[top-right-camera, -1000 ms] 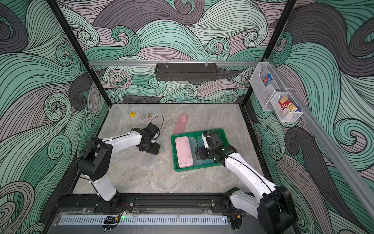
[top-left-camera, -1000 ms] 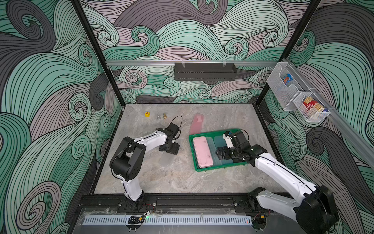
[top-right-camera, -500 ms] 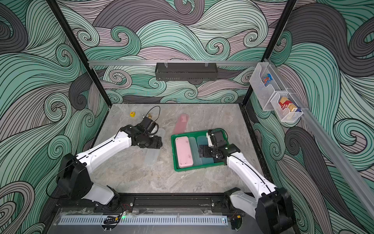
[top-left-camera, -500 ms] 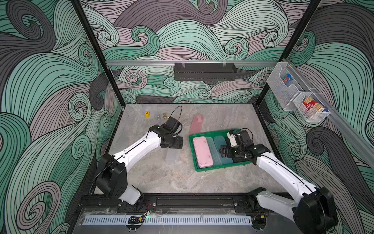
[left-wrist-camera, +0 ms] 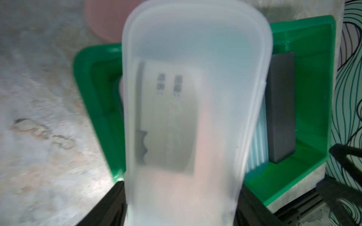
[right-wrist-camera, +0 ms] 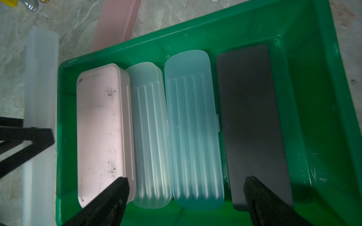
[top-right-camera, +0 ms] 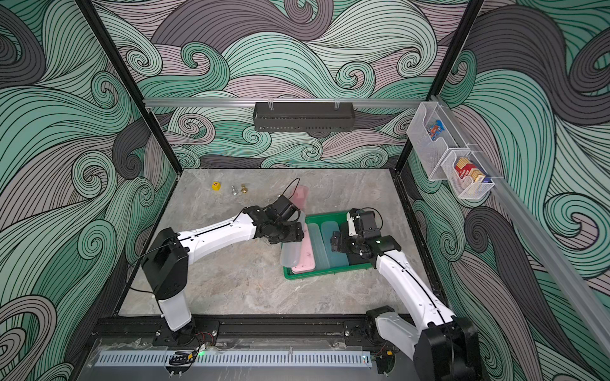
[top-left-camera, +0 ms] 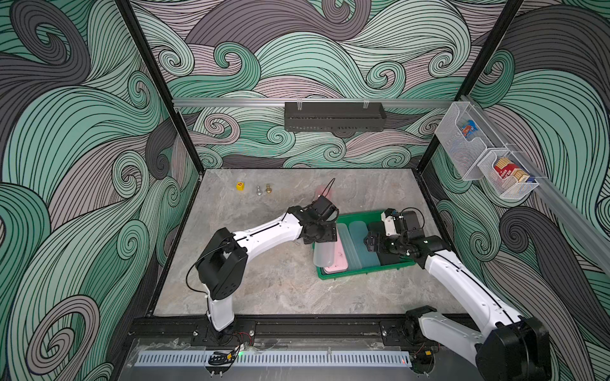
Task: Put the pencil case into the storage box
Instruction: Place the pencil case at the storage box.
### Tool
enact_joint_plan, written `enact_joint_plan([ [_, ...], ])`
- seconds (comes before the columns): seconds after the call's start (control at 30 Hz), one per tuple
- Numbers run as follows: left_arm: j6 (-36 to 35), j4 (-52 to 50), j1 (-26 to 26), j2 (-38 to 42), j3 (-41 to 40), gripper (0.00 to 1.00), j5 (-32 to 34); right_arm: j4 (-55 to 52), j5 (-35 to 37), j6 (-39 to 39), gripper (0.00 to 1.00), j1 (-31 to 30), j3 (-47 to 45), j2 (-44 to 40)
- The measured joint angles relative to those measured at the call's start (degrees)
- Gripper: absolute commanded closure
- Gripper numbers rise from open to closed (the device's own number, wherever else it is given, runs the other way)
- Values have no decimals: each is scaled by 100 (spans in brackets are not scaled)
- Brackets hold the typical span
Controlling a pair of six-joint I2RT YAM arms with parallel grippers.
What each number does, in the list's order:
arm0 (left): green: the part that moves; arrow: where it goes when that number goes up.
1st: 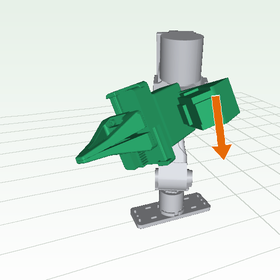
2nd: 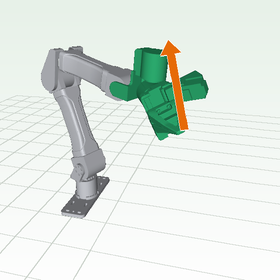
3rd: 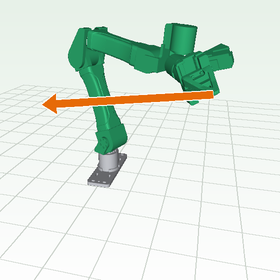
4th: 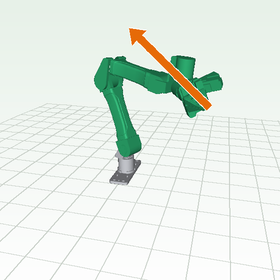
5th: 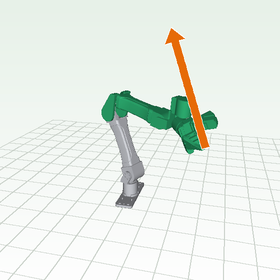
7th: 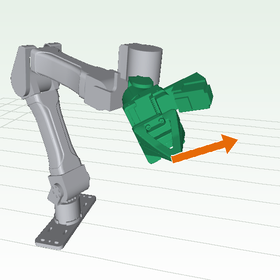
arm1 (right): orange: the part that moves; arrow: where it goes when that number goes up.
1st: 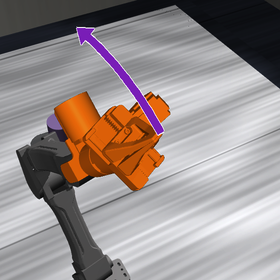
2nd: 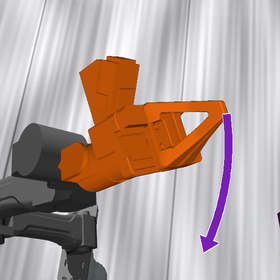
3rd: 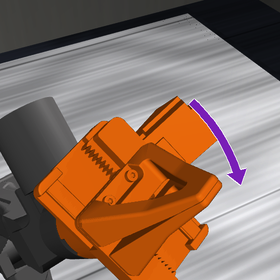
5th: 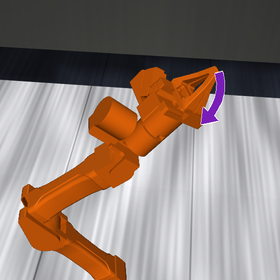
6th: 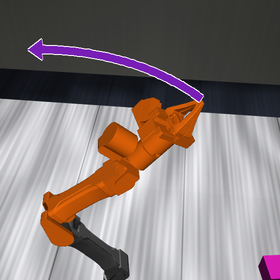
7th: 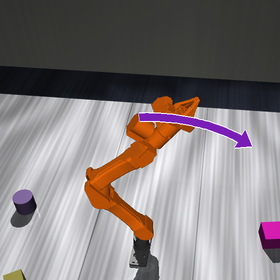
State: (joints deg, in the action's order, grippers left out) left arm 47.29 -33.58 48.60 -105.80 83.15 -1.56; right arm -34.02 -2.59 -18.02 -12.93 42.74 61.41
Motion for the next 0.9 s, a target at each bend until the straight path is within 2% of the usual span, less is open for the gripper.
enact_joint_plan([
  [0.4, 807, 669, 551, -1534, 1722, 32, -17, -15, -155, -39, 5, 352, -210, -315],
  [0.53, 997, 824, 638, -1705, 1871, 31, 4, -20, -240, -39, 5, 507, -267, -404],
  [0.73, 1169, 933, 678, -1720, 1751, 13, 131, -26, -337, -39, 5, 588, -299, -450],
  [0.77, 1172, 931, 678, -1709, 1696, 3, 175, -26, -352, -37, 5, 588, -299, -450],
  [0.9, 1178, 896, 678, -1578, 1392, 1, 363, -26, -378, -37, 5, 590, -299, -450],
])
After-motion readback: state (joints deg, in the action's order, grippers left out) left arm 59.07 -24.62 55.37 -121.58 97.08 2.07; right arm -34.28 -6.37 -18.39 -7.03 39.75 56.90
